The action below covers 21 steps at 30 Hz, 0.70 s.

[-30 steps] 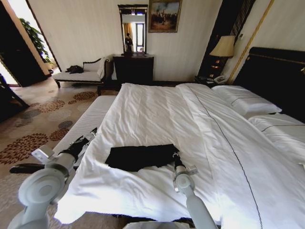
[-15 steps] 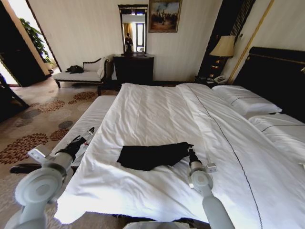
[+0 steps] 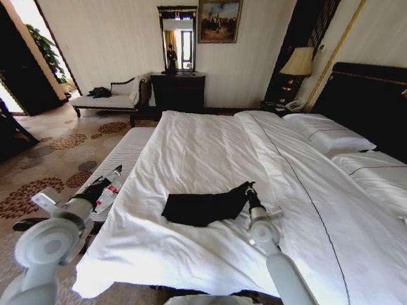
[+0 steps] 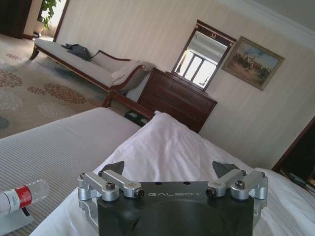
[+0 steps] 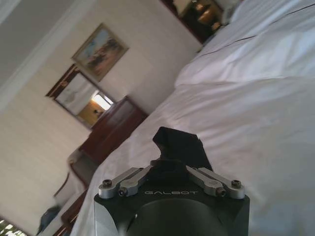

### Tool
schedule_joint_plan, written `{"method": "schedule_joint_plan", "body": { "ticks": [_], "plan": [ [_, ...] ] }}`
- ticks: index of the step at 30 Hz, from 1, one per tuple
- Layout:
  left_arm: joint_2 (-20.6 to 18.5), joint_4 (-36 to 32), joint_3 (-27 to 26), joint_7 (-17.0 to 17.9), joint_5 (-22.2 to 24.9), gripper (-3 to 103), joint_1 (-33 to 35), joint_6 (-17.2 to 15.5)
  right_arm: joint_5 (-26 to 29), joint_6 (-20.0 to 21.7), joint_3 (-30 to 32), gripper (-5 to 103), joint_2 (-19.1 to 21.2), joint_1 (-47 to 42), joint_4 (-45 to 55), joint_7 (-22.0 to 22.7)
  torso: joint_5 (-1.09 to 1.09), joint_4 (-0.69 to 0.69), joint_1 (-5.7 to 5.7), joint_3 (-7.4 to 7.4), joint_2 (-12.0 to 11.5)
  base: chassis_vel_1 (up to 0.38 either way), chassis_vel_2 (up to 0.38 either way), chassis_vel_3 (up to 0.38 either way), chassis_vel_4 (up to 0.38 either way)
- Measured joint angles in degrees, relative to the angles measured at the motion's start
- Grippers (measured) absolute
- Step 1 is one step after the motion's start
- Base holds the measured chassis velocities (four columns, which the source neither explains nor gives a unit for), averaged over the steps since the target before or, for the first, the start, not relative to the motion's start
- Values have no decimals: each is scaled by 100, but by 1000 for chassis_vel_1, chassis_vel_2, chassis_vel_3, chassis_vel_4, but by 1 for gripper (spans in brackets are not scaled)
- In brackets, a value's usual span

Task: Fold the clothes on the bed.

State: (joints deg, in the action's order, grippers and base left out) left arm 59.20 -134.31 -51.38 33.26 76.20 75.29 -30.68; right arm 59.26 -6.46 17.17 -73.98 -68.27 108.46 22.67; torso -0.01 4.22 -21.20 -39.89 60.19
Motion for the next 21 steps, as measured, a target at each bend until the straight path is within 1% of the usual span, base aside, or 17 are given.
{"method": "schedule_joint_plan", "body": {
  "ticks": [2,3,4,6,7,8,11,13,17,21],
  "plan": [
    [-9,71,25,6,-3,100,-18,1,-175,-29,-391,3,-79,108,36,-106,1,-3,0,0,0,0,0,0,0],
    [-9,71,25,6,-3,100,-18,1,-175,-29,-391,3,-79,108,36,-106,1,-3,0,0,0,0,0,0,0],
    [1,115,27,10,-11,100,-25,5,-247,-53,-609,3,-112,145,48,-172,0,-5,0,0,0,0,0,0,0],
    [24,172,32,18,-27,100,-41,12,-346,-116,-856,3,-140,175,32,-272,0,-4,0,0,0,0,0,0,0],
    [46,216,46,22,-47,100,-51,18,-473,-192,-1075,3,-159,212,-63,-407,0,-3,0,0,0,0,0,0,0],
    [46,216,46,22,-47,100,-51,18,-473,-192,-1075,3,-159,212,-63,-407,0,-3,0,0,0,0,0,0,0],
    [81,267,87,24,-90,100,-72,24,-642,-304,-1385,3,-197,317,-297,-599,0,-3,0,0,0,0,0,0,0],
    [118,299,132,24,-118,100,-96,28,-746,-419,-1670,3,-299,455,-575,-742,1,-2,0,0,0,0,0,0,0],
    [138,308,153,25,-135,100,-96,28,-799,-482,-1829,3,-382,539,-752,-804,0,-3,-1,0,0,0,0,0,0],
    [170,307,142,32,-169,100,-43,30,-1080,-630,-2216,3,-650,677,-1270,-930,1,-3,0,1,0,0,0,0,0]
  ]
}}
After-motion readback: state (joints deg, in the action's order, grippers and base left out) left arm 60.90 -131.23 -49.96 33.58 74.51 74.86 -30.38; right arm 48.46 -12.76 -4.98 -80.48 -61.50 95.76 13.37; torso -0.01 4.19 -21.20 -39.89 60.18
